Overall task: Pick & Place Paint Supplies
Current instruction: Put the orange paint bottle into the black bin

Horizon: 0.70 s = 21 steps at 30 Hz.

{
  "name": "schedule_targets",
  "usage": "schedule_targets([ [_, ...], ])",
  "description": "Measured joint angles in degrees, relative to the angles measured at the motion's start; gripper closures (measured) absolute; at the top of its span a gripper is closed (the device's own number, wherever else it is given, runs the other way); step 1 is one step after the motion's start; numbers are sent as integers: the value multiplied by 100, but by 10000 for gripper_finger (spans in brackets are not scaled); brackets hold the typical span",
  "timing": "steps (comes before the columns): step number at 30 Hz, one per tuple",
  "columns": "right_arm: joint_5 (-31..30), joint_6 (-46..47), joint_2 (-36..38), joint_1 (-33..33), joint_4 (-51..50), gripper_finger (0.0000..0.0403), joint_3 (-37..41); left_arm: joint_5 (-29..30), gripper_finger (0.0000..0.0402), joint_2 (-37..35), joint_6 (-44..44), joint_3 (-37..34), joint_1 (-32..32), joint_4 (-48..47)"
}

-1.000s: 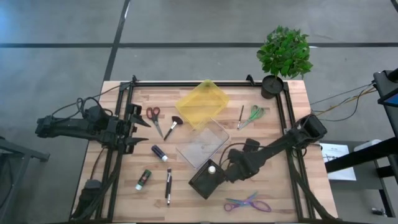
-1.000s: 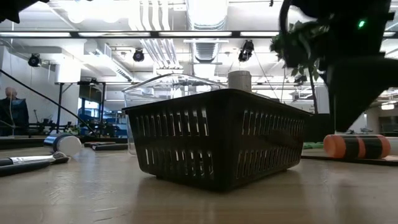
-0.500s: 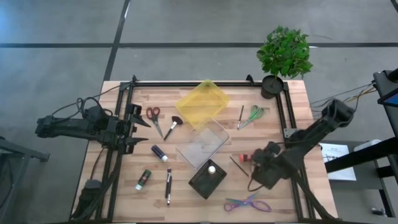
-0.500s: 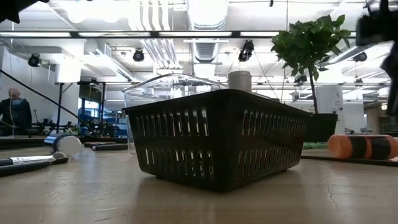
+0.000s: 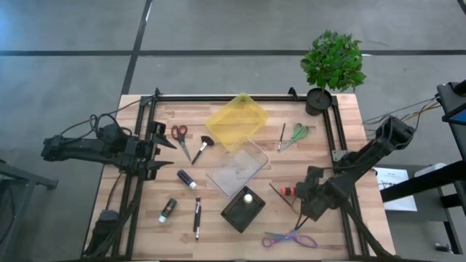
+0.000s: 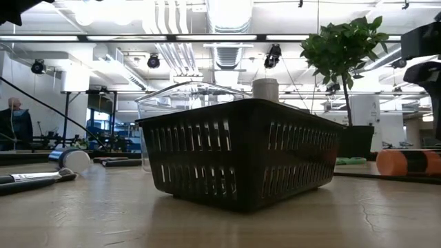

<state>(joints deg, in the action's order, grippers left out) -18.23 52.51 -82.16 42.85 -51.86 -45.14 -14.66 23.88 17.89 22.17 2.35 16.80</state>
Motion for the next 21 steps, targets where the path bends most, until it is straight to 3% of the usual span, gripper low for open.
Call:
schedule_targets([
  [10,184,-214,-658,-37,-17,181,-73,0,181,0,-35,0,0,-4],
  [21,178,-648,-801,-387,196,181,-60,0,181,0,-20,0,0,-4],
])
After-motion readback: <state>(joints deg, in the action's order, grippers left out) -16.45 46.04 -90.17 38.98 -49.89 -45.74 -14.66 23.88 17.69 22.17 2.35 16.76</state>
